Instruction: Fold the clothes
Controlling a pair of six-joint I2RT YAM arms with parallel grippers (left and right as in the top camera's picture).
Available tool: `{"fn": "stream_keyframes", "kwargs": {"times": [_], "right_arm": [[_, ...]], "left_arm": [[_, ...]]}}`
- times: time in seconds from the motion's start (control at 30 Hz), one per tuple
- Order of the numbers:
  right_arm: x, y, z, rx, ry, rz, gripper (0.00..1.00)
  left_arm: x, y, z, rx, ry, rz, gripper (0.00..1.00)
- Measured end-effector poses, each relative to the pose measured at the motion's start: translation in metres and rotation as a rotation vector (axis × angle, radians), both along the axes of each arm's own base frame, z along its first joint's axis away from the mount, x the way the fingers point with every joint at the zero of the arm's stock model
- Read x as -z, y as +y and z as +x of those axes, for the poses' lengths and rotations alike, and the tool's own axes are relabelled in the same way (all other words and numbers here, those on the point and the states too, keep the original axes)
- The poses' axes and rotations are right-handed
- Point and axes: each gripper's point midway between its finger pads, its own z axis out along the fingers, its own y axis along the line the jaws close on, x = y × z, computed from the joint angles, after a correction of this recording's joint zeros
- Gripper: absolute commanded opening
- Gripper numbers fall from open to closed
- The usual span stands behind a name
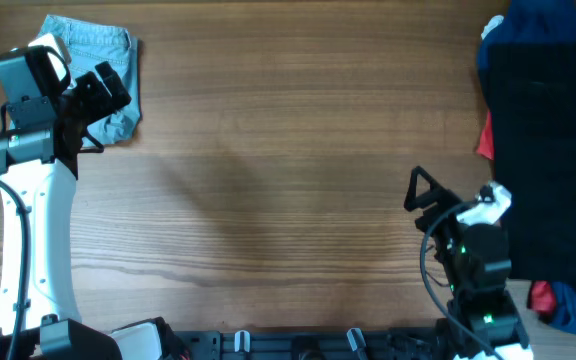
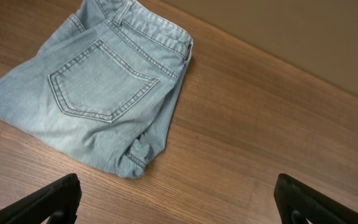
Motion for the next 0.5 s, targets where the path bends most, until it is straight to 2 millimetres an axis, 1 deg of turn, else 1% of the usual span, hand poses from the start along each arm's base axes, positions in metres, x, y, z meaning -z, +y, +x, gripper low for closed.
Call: {"fn": "stream_keyframes", "kwargs": {"times": [0.1,0.17,0.2,0.27,0.3,0.37,0.5], "right_arm": [[0.005,-0.001,-0.006,-0.003,-0.041,-0.004,1.00],[0.008,0.000,-0.010,-0.029,-0.076,-0.056,1.00],[0.007,0.002,-0.012,-0.066,-0.104,-0.126,1.00],[-0.002,0.008,-0.013,-0.129,-0.161,-0.232,1.00],[-0.011,0.012,-0.015,-0.168,-0.212,-0.312,1.00],[-0.021,0.015,-0.017,-0.205,-0.271,-0.414,1.00],[-0.034,0.016,-0.020,-0.224,-0.339,-0.515,0.99]], "left_arm": [[0.000,0.000,0.000,0.000,0.000,0.000,1.00],[0.000,0.000,0.000,0.000,0.001,0.000,1.00],[0.000,0.000,0.000,0.000,0.000,0.000,1.00],[0.000,0.000,0.000,0.000,0.000,0.000,1.00],[0.000,0.000,0.000,0.000,0.000,0.000,1.00],[0.000,0.000,0.000,0.000,0.000,0.000,1.00],[0.000,0.000,0.000,0.000,0.000,0.000,1.00]]}}
